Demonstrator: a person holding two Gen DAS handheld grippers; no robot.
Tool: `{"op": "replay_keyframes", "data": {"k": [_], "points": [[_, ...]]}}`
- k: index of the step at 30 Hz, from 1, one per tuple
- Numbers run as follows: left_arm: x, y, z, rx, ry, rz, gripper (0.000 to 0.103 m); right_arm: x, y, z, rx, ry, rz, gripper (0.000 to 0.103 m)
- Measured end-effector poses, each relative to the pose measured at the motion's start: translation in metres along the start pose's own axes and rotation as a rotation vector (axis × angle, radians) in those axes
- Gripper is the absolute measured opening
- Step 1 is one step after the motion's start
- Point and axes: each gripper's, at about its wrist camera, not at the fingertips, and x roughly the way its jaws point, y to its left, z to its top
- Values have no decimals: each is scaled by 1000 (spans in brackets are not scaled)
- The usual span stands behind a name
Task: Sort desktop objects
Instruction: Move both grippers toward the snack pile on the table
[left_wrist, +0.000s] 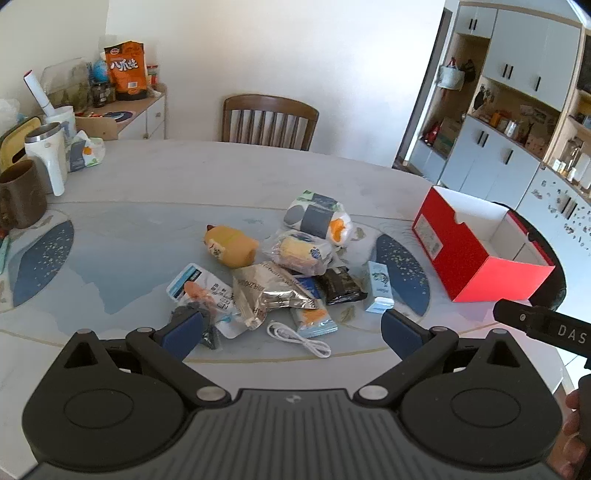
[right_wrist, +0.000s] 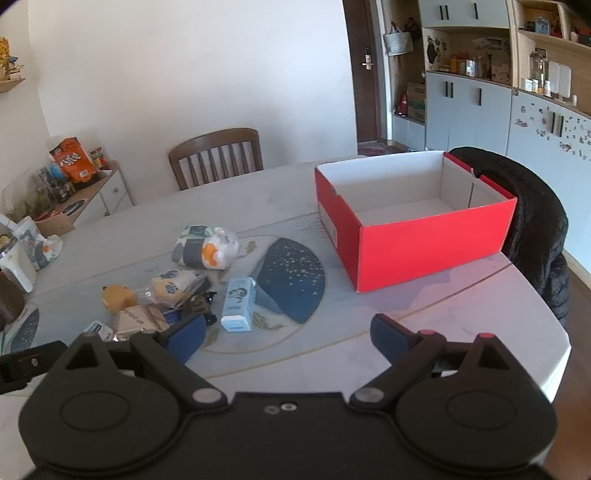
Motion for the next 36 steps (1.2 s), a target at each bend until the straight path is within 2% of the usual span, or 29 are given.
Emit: {"op": "replay_keyframes", "data": {"k": [8,13,21,31,36], "points": [[5,4,2,-2,5,6,103,-1,2,0,-1,1,-16,97],[9,9,4,-28,9,-16,103,1,3,1,-5,3,-27,98],[15,17,7,-51,7,-13,103,9,11,4,-29,11,-7,98],[21,22,10,12,-19,-5,103,20,28,7,-83,9,25,98],[29,32,11,6,-17,-12,103,28,39,9,-103,15,48,98]]}}
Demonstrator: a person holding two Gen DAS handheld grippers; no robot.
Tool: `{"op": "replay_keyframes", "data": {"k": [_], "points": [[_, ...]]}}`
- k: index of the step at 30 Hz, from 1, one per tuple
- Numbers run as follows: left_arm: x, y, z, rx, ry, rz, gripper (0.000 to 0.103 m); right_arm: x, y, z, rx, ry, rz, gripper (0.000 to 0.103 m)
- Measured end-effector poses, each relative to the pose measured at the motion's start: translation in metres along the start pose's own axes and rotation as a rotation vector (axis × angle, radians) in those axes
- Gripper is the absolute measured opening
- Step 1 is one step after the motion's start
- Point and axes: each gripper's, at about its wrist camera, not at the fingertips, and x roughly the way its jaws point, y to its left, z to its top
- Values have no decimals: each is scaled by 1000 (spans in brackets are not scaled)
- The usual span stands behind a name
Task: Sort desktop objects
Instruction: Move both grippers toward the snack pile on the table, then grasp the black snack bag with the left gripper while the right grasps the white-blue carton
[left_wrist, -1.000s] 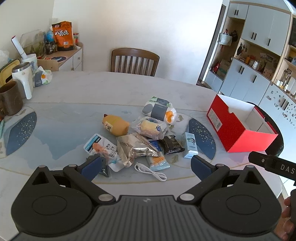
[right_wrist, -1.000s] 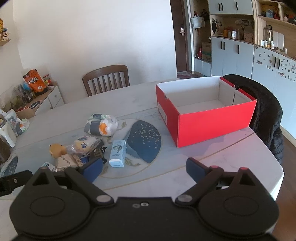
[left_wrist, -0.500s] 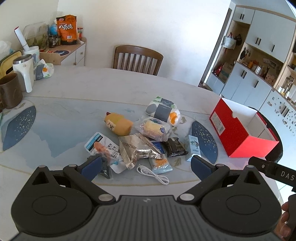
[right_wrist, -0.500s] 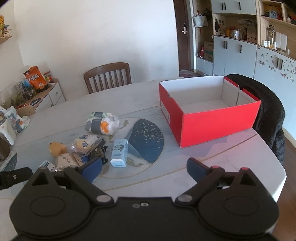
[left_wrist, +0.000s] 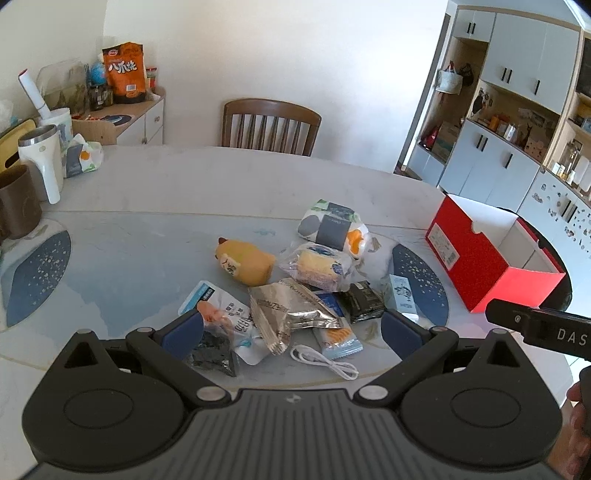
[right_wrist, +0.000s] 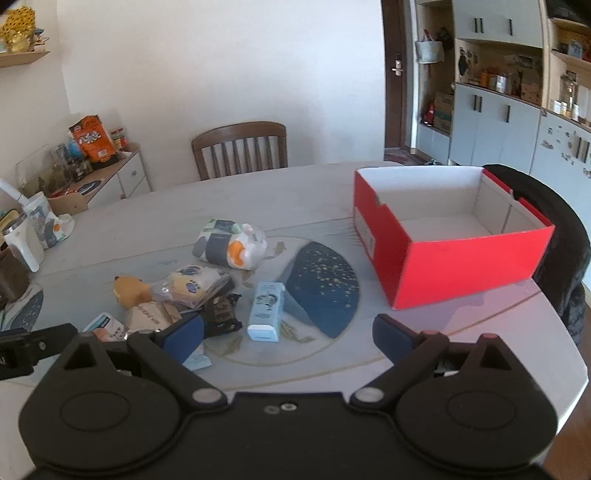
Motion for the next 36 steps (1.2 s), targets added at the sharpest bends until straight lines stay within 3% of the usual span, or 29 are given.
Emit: {"op": "replay_keyframes", "data": {"k": [9,15,24,29,36], "points": [[16,25,0,62,5,35,103,22,16,2,-27,2,7,96],[35,43,-4,113,44,17,103,41,27,0,-38,15,-25,96],[62,48,-17,180,93,23,102,91,30,3,-27,68,-80,93],[75,51,-22,196,104,53,102,124,27,3,-24,118,-125,86],[84,54,-26,205,118,75,91,152,27,7,-34,135,-155,82]]}}
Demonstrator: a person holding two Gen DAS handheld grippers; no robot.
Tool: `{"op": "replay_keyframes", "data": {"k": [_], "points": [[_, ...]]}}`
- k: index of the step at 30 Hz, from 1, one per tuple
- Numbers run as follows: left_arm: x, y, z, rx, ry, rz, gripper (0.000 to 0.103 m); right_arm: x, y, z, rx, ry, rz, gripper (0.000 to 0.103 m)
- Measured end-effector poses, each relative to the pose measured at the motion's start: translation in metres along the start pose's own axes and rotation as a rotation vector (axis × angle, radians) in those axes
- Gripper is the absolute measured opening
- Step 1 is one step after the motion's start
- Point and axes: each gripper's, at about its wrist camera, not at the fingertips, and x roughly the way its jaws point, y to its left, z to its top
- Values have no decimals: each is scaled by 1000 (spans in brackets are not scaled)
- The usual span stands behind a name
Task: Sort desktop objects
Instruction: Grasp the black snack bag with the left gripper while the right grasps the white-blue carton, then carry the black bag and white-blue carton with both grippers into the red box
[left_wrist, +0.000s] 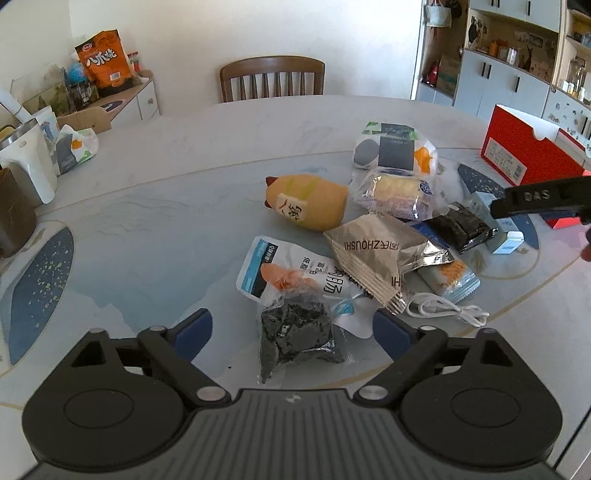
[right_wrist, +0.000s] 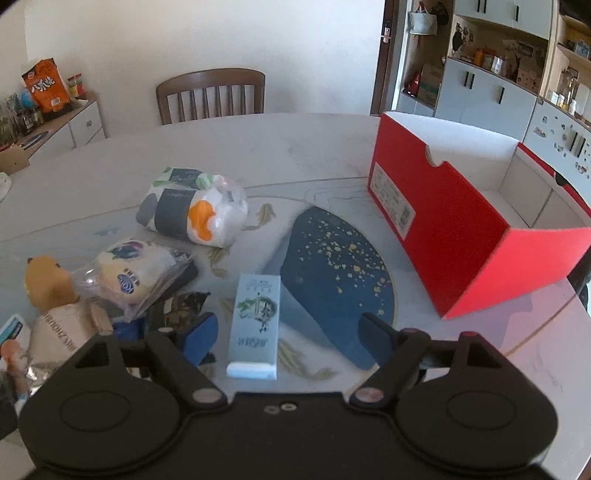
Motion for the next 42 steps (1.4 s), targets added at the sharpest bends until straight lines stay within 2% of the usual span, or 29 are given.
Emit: {"op": "replay_keyframes", "data": {"k": [3,7,11,15,20,22,23,30,42], "points": [[-1,-3,-3,17,-9,11,89,10,0,4,12,19,-6,78],[2,-3,-4,23,-1,18,79,21,1,7,26,47,-5,72],[4,-3,-5,25,-3,25,73,29,3,6,18,68,-4,63],[4,-4,-5,35,-4,28,61,31,4,6,15,77,9,58],[4,-3,-6,26,4,16,53,33,4,6,26,104,48,41],[5,-2,-6,24,5,8,43,33,4,6,29,109,65,36],[5,-2,-6,23,6,3,41,32,4,6,28,111,74,30],[4,4,-9,17,-5,-28,29,27,0,5,34,116,74,28],[-10,15,-7,6,-32,-78,27,0,-18,-5,88,115,56,28]]}}
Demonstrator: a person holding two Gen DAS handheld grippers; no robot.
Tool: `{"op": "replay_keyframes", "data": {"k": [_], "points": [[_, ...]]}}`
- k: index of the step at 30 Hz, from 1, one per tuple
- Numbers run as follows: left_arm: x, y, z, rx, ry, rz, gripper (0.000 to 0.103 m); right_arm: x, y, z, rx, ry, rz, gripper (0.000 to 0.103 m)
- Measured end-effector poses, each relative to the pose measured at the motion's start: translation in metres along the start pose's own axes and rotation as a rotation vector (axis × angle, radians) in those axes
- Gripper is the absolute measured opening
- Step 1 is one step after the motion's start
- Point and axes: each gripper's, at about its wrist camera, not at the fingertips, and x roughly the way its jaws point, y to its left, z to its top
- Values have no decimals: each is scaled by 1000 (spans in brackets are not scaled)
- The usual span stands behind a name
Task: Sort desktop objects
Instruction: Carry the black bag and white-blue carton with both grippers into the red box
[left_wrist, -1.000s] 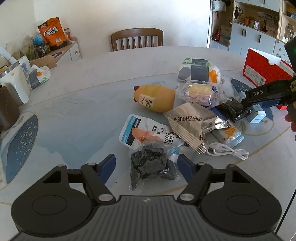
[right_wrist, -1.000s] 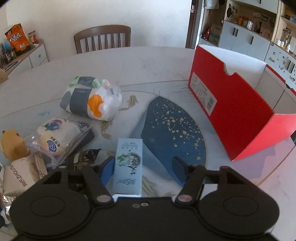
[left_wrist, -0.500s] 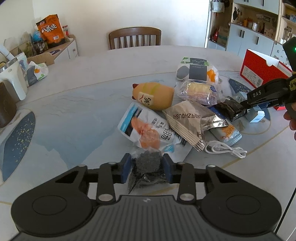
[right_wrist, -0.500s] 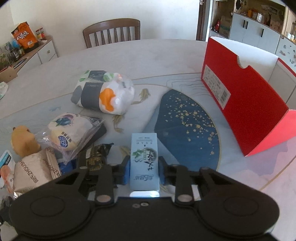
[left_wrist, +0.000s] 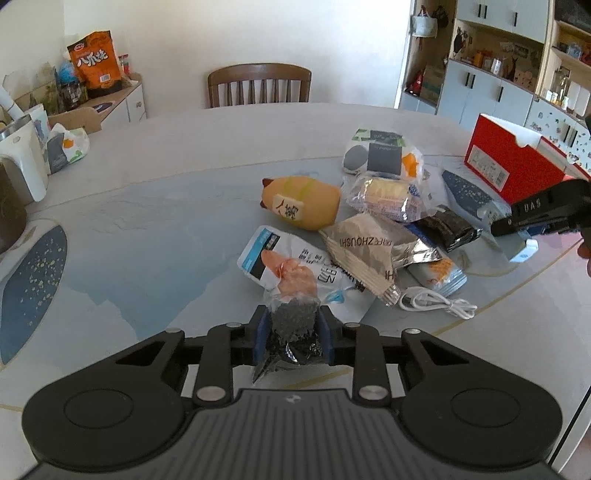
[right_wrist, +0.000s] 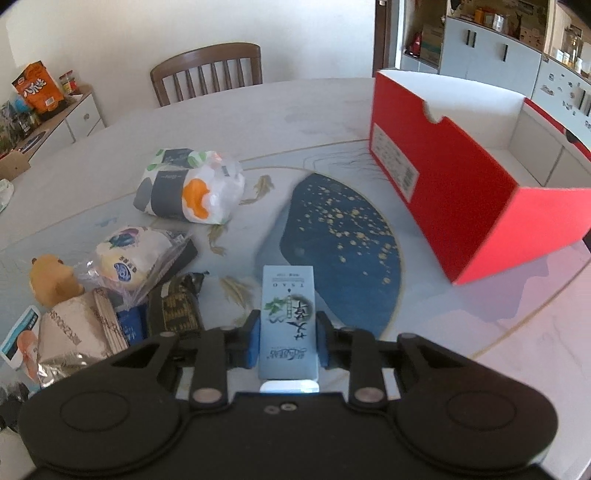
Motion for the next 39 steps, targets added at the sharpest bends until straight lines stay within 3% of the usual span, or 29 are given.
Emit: {"op": "replay_keyframes", "data": {"k": [9,20,29,39], "points": [[-17,0,14,11,-52,-49,27,-26,-5,-11,1,-3,-5,28],[-25,-19,32,14,-79,-89,27,-57,-10,-7,-27,-29,76,28],[-23,-73,54,-4,-90,-82,27,-68,-37,16,-102,-21,191,28],[-15,-144,87,-48,-106,-79,27,-74,-98,61,-149,-37,318,28]]}}
